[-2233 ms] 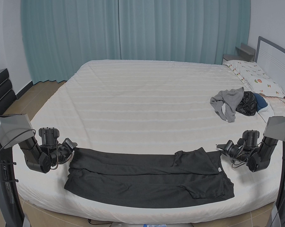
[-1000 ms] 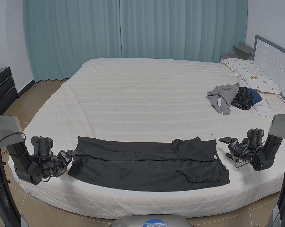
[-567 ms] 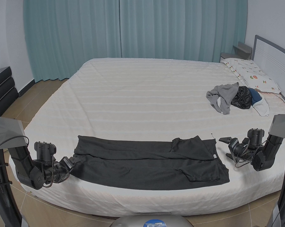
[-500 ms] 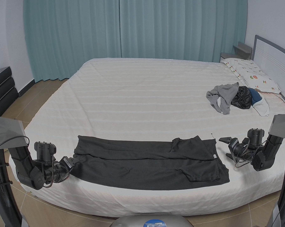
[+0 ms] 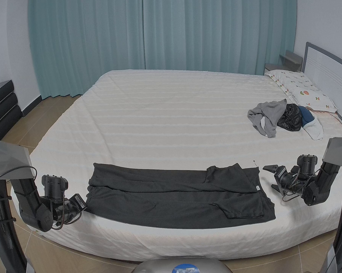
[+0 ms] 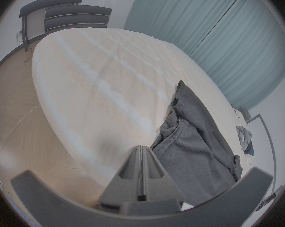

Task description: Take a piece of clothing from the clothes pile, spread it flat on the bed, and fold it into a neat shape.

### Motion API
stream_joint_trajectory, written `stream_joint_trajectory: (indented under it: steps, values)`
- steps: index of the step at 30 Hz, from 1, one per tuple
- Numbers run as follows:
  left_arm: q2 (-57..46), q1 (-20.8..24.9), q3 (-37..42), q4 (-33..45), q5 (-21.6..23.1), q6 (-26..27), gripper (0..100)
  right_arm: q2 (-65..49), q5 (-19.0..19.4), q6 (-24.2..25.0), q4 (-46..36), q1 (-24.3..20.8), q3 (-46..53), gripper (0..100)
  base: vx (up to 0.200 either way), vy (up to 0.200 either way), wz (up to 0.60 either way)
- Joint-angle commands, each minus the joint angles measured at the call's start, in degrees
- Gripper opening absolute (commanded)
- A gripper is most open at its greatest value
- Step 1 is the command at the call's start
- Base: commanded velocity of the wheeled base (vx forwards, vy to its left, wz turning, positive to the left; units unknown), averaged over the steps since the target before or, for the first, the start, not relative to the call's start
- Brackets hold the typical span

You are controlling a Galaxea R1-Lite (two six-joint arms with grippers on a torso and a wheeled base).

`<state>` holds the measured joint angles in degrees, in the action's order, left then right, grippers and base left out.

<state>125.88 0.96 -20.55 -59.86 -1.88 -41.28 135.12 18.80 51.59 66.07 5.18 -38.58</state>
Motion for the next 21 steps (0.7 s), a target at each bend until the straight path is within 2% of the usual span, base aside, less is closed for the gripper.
stream_joint_trajectory:
  steps: [1, 5, 11, 21]
  values:
    - [-0.37, 0.79, 1.13, 0.09, -0.32, 0.14, 0, -0.03, 0.01, 0.00, 0.02, 0.00, 0.00, 100, 0.000, 0.000, 0.00]
    - [-1.51, 1.41, 2.10, 0.18, -0.50, 0.23, 0, -0.03, 0.01, 0.00, 0.02, 0.09, -0.09, 100, 0.000, 0.000, 0.00]
    - [-1.08, 1.59, 2.62, 0.18, -3.57, 2.25, 0, -0.03, -0.08, 0.00, 0.02, 0.09, 0.00, 100, 0.000, 0.000, 0.00]
    - [-0.99, 1.59, 3.06, 0.09, -3.57, 3.04, 0, -0.03, -0.08, 0.00, 0.02, 0.09, 0.00, 100, 0.000, 0.000, 0.00]
